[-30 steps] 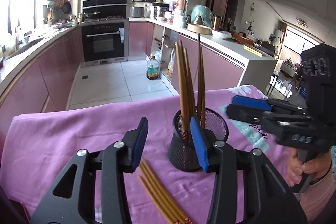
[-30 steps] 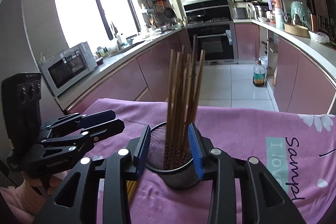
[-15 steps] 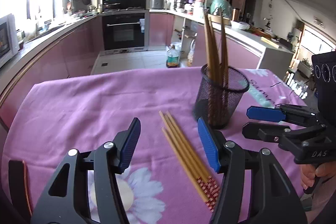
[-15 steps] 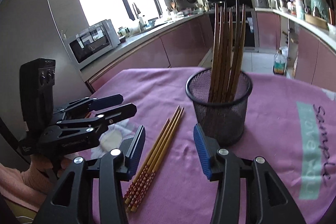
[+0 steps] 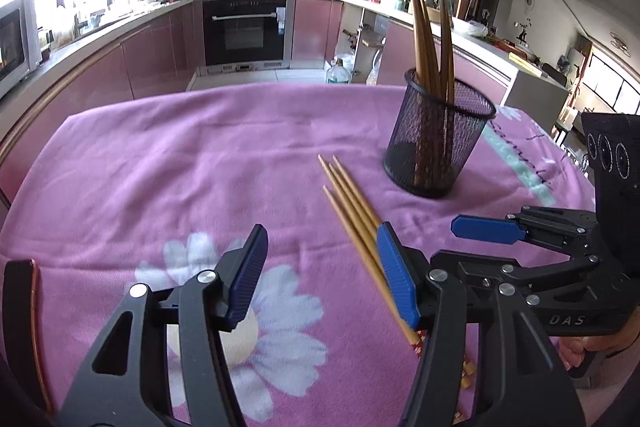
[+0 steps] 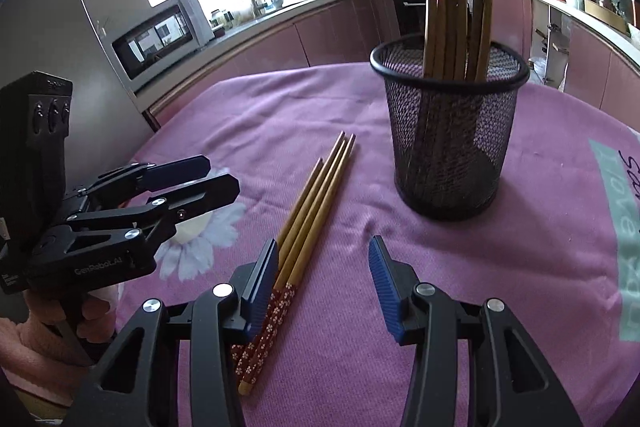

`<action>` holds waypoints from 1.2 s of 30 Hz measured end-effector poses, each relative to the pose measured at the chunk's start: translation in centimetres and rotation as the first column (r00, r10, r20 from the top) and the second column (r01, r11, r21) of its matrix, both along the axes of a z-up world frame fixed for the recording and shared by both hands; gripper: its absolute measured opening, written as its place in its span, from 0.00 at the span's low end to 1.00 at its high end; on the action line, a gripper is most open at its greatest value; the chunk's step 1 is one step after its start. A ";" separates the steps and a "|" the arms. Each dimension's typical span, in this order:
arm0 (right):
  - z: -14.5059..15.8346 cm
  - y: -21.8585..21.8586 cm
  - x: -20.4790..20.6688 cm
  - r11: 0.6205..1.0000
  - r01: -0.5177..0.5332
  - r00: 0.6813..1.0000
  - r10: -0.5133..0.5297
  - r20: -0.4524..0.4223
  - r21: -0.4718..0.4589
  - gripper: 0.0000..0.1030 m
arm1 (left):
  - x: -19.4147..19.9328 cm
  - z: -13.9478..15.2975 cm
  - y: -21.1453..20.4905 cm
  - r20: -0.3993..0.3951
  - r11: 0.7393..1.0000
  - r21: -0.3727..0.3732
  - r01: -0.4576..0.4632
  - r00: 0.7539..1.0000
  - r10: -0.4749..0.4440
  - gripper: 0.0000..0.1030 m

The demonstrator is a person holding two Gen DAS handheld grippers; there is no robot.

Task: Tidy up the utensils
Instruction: 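Withdraw both tools from the cup back to the remaining chopsticks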

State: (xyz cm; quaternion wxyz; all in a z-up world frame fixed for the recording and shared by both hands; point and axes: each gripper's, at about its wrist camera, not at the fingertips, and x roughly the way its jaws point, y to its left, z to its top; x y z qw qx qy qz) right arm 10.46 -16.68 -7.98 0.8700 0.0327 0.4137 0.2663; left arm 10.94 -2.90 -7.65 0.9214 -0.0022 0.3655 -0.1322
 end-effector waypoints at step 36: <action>-1.4 1.8 0.0 0.992 0.005 1.000 -0.008 -0.018 -0.126 0.29 | 1.5 -3.7 -1.9 -0.110 0.997 0.053 0.051 0.993 -0.045 0.55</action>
